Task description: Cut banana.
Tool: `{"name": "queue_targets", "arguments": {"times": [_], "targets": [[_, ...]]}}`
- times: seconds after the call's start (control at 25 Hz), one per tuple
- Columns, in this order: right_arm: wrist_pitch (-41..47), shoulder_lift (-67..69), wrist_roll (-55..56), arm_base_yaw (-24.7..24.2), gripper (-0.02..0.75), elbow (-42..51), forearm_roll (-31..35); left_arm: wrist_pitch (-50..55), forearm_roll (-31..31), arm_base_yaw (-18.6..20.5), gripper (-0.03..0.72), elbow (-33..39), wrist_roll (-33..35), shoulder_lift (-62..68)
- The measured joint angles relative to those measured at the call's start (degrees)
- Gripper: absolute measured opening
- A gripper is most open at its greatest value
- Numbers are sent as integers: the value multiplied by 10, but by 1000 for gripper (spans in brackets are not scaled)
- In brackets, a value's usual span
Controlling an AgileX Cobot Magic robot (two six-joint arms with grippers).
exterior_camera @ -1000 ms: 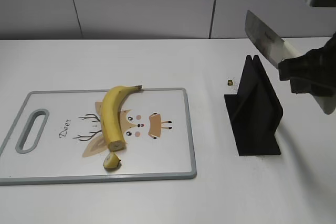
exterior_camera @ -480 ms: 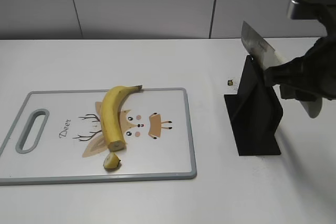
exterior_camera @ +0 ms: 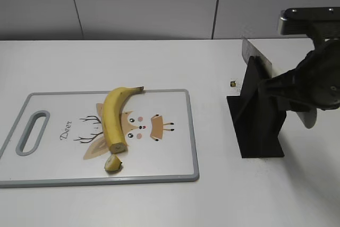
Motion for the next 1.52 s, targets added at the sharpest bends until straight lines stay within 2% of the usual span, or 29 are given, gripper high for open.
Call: {"name": "queue_targets", "arguments": {"times": [0.4, 0.48, 0.56, 0.72, 0.76, 0.84, 1.04, 1.16, 1.28, 1.52], "targets": [[-6, 34, 2, 0, 160, 0, 3, 0, 1, 0, 554, 0, 0, 0], [-6, 34, 2, 0, 185, 0, 3, 0, 2, 0, 553, 0, 0, 0], [-6, 34, 2, 0, 280, 0, 3, 0, 2, 0, 552, 0, 0, 0], [-6, 34, 1, 0, 561, 0, 7, 0, 2, 0, 552, 0, 0, 0], [-6, 31, 1, 0, 613, 0, 7, 0, 2, 0, 552, 0, 0, 0], [-6, 20, -1, 0, 657, 0, 7, 0, 2, 0, 552, 0, 0, 0], [-1, -52, -55, 0, 670, -5, 10, 0, 2, 0, 552, 0, 0, 0], [8, -115, -145, 0, 666, -10, 25, 0, 2, 0, 552, 0, 0, 0], [28, -178, -252, 0, 650, -10, 67, 0, 2, 0, 552, 0, 0, 0], [101, -280, -388, 0, 581, 10, 145, 0, 2, 0, 552, 0, 0, 0]]}}
